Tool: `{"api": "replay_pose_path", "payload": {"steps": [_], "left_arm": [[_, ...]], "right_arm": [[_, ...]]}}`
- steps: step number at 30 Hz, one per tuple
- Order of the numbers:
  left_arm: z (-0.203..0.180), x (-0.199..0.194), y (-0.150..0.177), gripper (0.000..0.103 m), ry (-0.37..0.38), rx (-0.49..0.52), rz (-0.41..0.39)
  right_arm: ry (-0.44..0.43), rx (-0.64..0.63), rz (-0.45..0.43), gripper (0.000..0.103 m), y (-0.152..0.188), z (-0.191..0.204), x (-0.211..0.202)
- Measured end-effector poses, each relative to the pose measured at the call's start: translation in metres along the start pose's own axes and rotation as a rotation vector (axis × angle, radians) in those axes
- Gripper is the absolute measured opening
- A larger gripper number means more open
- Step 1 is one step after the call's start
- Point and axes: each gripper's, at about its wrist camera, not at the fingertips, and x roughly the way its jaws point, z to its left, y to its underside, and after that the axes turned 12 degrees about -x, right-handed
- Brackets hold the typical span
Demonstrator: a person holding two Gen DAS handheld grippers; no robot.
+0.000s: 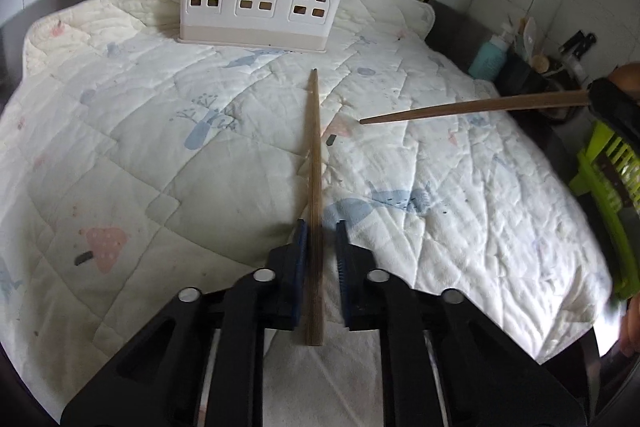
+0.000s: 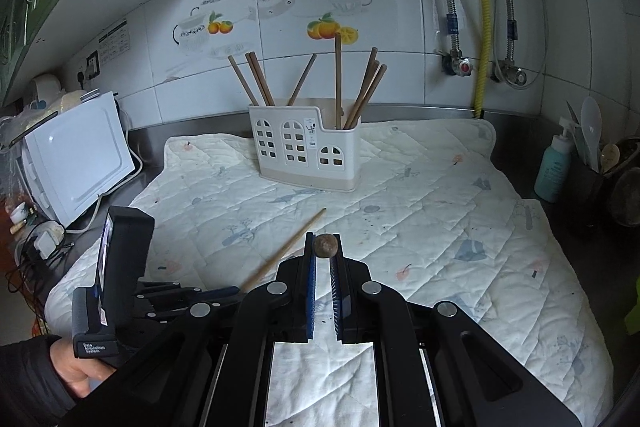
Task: Organize utensils
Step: 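Close the left tool on a chopstick while the right tool grasps the last one, then lower the left tool's chopstick into the holder and open while the right tool releases its chopstick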
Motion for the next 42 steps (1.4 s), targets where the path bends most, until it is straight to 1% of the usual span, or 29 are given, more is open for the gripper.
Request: {"api": "replay_pose_path", "payload": {"steps": [1, 3, 8, 13, 20, 23, 27, 30, 35, 38, 42], "left_arm": [[-0.001, -0.001, 0.0, 0.006, -0.008, 0.005, 0.0], [0.001, -0.005, -0.003, 0.006, 0.007, -0.007, -0.006], [0.001, -0.021, -0.012, 0.006, 0.014, 0.008, -0.064], [0.001, -0.047, -0.026, 0.006, 0.038, 0.019, -0.176], [-0.002, -0.069, -0.047, 0.006, 0.072, 0.033, -0.275], [-0.001, -0.07, -0.055, 0.006, 0.089, 0.035, -0.277], [-0.003, -0.073, -0.067, 0.006, 0.083, 0.06, -0.278], [-0.003, -0.079, -0.081, 0.006, 0.094, 0.068, -0.286], [-0.003, -0.085, -0.107, 0.006, 0.093, 0.083, -0.304], [-0.004, -0.085, -0.121, 0.006, 0.093, 0.099, -0.311], [-0.01, -0.09, -0.137, 0.005, 0.092, 0.118, -0.33]], "right_arm": [[-0.001, -0.001, -0.001, 0.007, 0.0, 0.0, 0.0], [-0.003, -0.003, -0.008, 0.007, -0.001, -0.001, -0.003], [0.004, -0.015, -0.025, 0.007, -0.009, -0.003, -0.009], [-0.013, -0.023, -0.049, 0.007, -0.023, -0.007, -0.014], [-0.062, -0.034, -0.103, 0.007, -0.058, -0.015, -0.019], [-0.083, -0.052, -0.108, 0.007, -0.072, -0.015, -0.017], [-0.1, -0.095, -0.118, 0.007, -0.099, -0.015, -0.007], [-0.108, -0.116, -0.131, 0.007, -0.124, -0.018, 0.001], [-0.079, -0.16, -0.17, 0.007, -0.171, -0.023, 0.017], [-0.053, -0.189, -0.185, 0.007, -0.192, -0.025, 0.03], [-0.021, -0.205, -0.174, 0.007, -0.211, -0.03, 0.054]]}}
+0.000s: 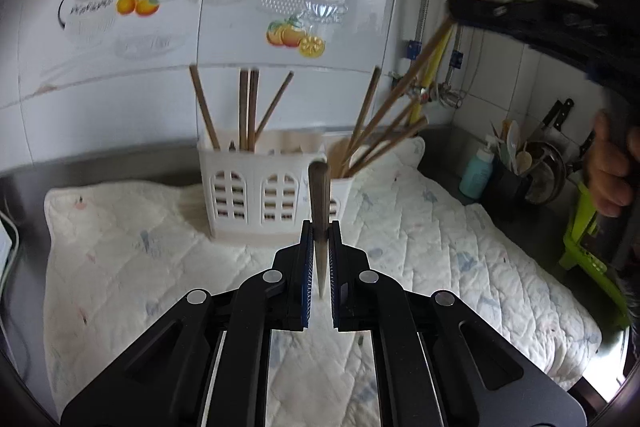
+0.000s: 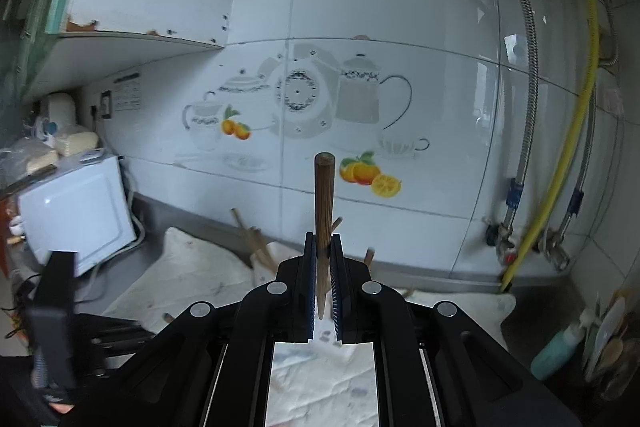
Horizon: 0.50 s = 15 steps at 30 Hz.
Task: Organize utensils
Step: 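Lower the left tool's chopstick into the holder and open while the right tool releases its chopstick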
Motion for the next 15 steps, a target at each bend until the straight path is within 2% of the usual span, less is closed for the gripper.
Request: {"api": "replay_pose_path", "payload": {"steps": [8, 15], "left_arm": [[-0.014, -0.007, -0.05, 0.005, 0.006, 0.055, -0.095], [-0.019, -0.012, -0.1, 0.005, -0.012, 0.061, -0.201]], "right_arm": [[0.011, -0.031, 0.106, 0.007, 0.007, -0.006, 0.062], [-0.016, -0.016, 0.169, 0.007, 0.027, -0.009, 0.089]]}}
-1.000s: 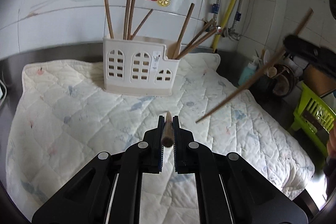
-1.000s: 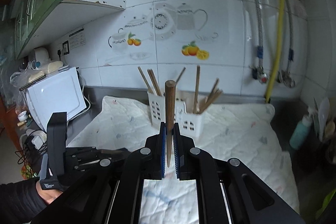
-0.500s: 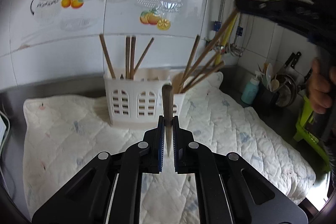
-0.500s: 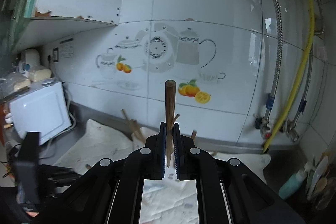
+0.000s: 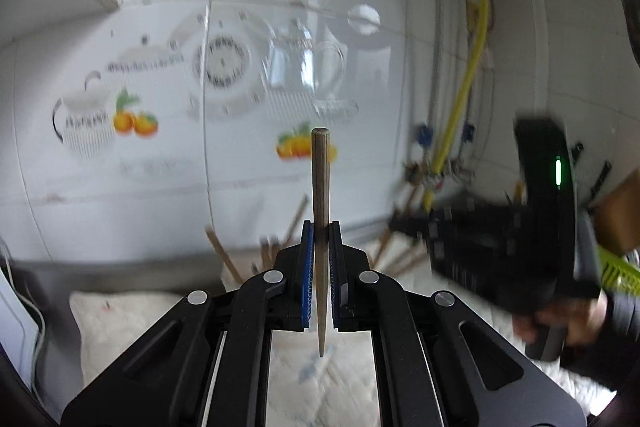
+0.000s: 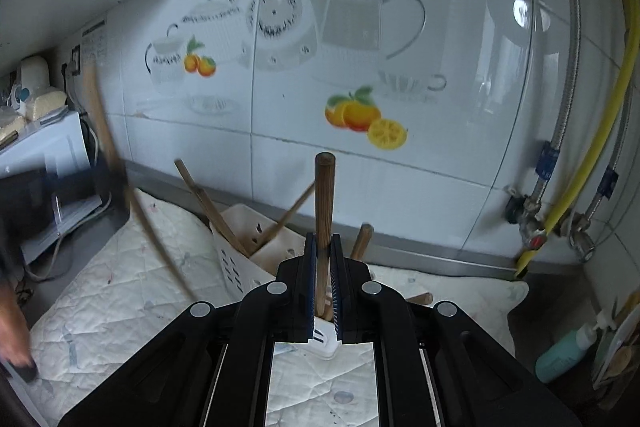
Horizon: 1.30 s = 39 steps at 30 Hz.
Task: Organize utensils
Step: 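Lower the left tool's chopstick into the holder and open while the right tool releases its chopstick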
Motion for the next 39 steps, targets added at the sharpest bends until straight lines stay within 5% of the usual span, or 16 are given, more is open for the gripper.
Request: {"api": "replay_pose_path", "payload": {"steps": [11, 21, 26, 30, 39], "left_arm": [[0.005, 0.041, -0.06, 0.005, -0.063, -0.015, -0.121], [0.036, 0.083, -0.046, 0.006, -0.149, -0.044, -0.026], [0.044, 0.092, -0.034, 0.006, -0.136, -0.062, 0.032], [0.04, 0.087, -0.031, 0.009, -0.139, -0.044, 0.034], [0.033, 0.04, -0.033, 0.051, -0.152, -0.035, -0.014]], "right_arm": [[-0.017, -0.02, -0.01, 0.007, 0.005, 0.0, 0.007], [-0.027, -0.012, -0.027, 0.008, 0.005, -0.005, 0.009], [-0.025, -0.011, -0.046, 0.027, 0.003, -0.004, 0.001], [-0.021, -0.01, -0.07, 0.029, -0.001, -0.003, -0.012], [-0.013, 0.012, -0.106, 0.044, 0.004, -0.003, -0.048]]}}
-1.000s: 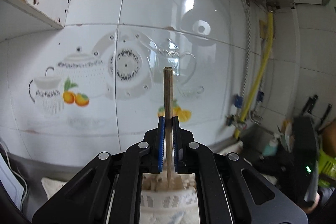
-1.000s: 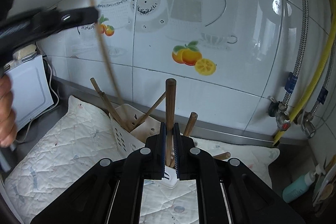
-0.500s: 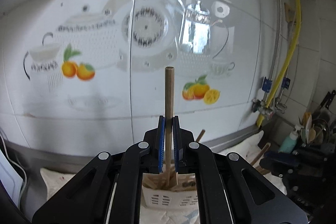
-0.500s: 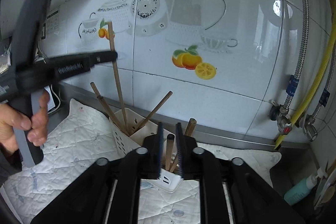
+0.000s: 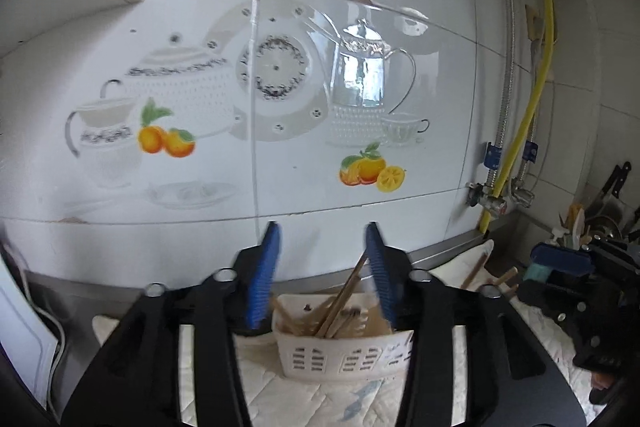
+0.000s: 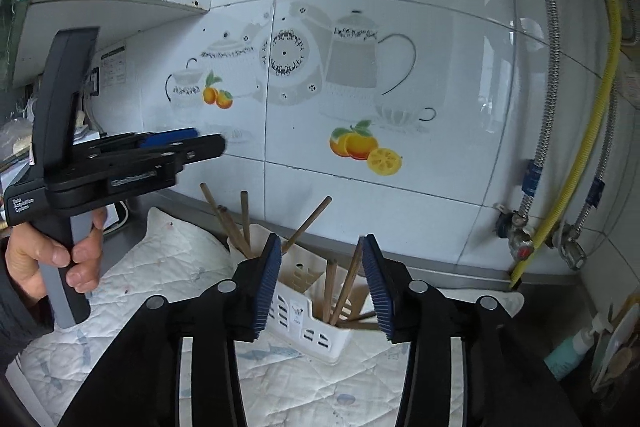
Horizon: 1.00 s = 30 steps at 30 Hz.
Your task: Organize utensils
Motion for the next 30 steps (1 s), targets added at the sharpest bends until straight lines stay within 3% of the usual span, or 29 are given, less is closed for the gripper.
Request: {"api": "replay_pose_path", "payload": {"steps": [14, 16, 19, 30], "left_arm": [[0.026, -0.101, 0.055, 0.096, -0.036, -0.066, -0.04], [0.029, -0.114, 0.066, 0.098, -0.044, -0.074, -0.04], [0.033, -0.129, 0.083, 0.098, -0.065, -0.076, -0.028], [0.046, -0.165, 0.131, 0.098, -0.092, -0.145, 0.009]], "right_arm": [[0.017, -0.011, -0.019, 0.072, 0.034, 0.033, -0.067], [0.007, -0.011, -0.023, 0.073, 0.041, 0.039, -0.076], [-0.007, -0.005, -0.022, 0.082, 0.056, 0.051, -0.087], [-0.028, 0.004, 0.081, 0.087, 0.121, 0.084, -0.104]]}}
